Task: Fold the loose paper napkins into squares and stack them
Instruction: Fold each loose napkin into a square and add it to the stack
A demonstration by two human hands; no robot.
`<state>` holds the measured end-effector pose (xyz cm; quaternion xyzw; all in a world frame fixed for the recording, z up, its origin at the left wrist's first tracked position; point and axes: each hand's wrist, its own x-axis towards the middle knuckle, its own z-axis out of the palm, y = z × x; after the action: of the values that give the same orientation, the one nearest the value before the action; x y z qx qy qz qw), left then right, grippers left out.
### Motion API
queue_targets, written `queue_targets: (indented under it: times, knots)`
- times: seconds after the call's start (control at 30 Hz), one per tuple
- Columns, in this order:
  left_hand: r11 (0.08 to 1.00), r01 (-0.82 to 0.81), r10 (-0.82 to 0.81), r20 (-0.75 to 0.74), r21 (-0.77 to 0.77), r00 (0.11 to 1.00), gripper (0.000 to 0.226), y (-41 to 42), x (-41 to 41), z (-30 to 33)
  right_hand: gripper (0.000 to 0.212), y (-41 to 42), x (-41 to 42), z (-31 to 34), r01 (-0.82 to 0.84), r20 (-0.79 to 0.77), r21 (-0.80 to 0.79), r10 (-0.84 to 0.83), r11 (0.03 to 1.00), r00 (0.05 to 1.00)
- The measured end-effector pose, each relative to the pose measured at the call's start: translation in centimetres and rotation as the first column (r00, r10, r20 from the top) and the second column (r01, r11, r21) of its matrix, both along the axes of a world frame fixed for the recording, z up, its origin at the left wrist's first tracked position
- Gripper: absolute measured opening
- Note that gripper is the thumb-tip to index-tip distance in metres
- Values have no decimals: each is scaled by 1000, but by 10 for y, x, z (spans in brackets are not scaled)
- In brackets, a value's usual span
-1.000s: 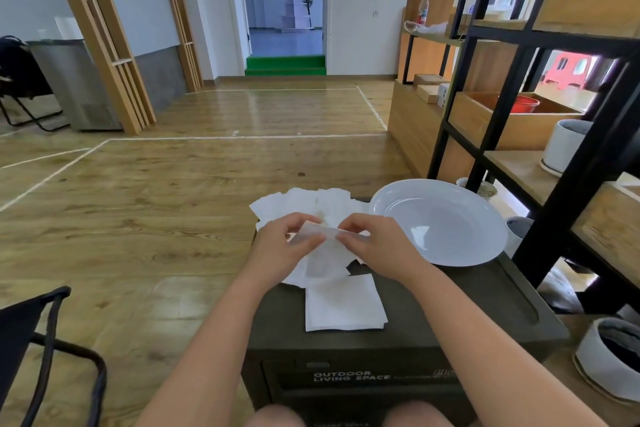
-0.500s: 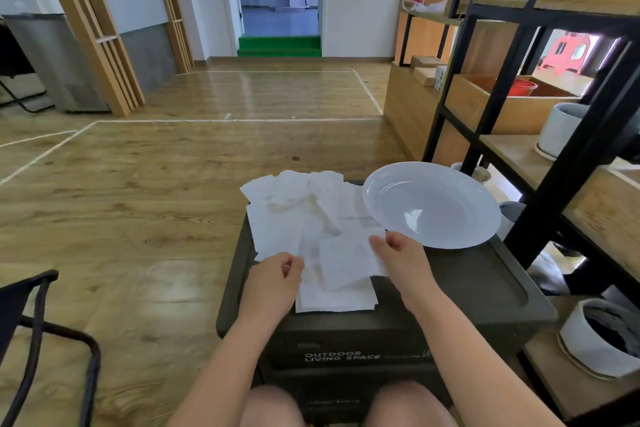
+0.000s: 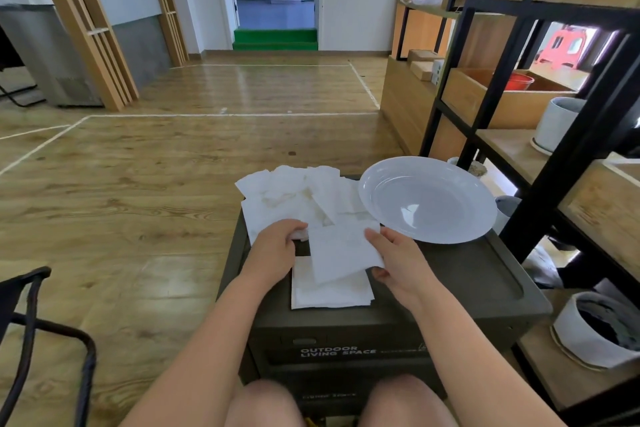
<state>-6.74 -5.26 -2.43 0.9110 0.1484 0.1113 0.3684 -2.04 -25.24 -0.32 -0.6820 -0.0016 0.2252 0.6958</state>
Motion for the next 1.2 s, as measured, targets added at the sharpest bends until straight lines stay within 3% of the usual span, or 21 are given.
queue_targets:
  times: [0.07,0.13,0.23,0.3,0.37,0.43,0.53,0.63,0.77,0.87,1.0,1.1,1.2]
  knots:
    - [983,-175,181,132,-52,975,33,-6,-14,-3,15,1,-3,-7,2,28,-107,1,994,1000]
    - [939,-312,328,108,-143,938,25,-12,-32,-9,15,-1,-5,-16,39,118,-276,-7,960,993]
    - [902,-375,363,-93,-212,927,25,-21,-55,-17,12,-6,-7,-27,115,280,-563,58,818,958]
    - [904,-377,361,-108,-204,926,27,-26,-61,-17,6,-5,-10,-29,129,330,-635,117,762,937]
    - [917,-349,337,-93,-193,937,28,-31,-61,-14,14,-1,-12,-30,112,342,-669,171,735,924]
    - [924,-332,321,-91,-190,943,29,-34,-59,-12,23,3,-15,-27,114,344,-686,182,719,921]
    - [929,-350,342,-87,-117,936,27,-32,-58,-12,13,2,-17,-22,168,394,-676,159,718,905]
    - [943,-326,325,-38,-61,945,23,-28,-56,-12,12,1,-19,-12,226,529,-621,189,751,828]
    - [946,-208,212,-11,-250,977,22,-21,-46,-3,13,10,-20,2,156,600,-520,230,840,766]
    - [863,-174,141,-104,-474,985,22,-15,-39,7,15,15,-16,8,60,504,-402,166,914,847]
    - [849,-162,92,-160,-503,983,32,-10,-36,11,14,14,-11,6,-47,264,-210,103,977,959]
    - [856,-198,156,-127,-478,979,27,-10,-35,9,17,13,-6,-6,1,238,-291,72,957,969]
    - [892,-232,194,-136,-387,972,24,-11,-37,4,21,14,-3,-18,98,328,-470,70,877,942]
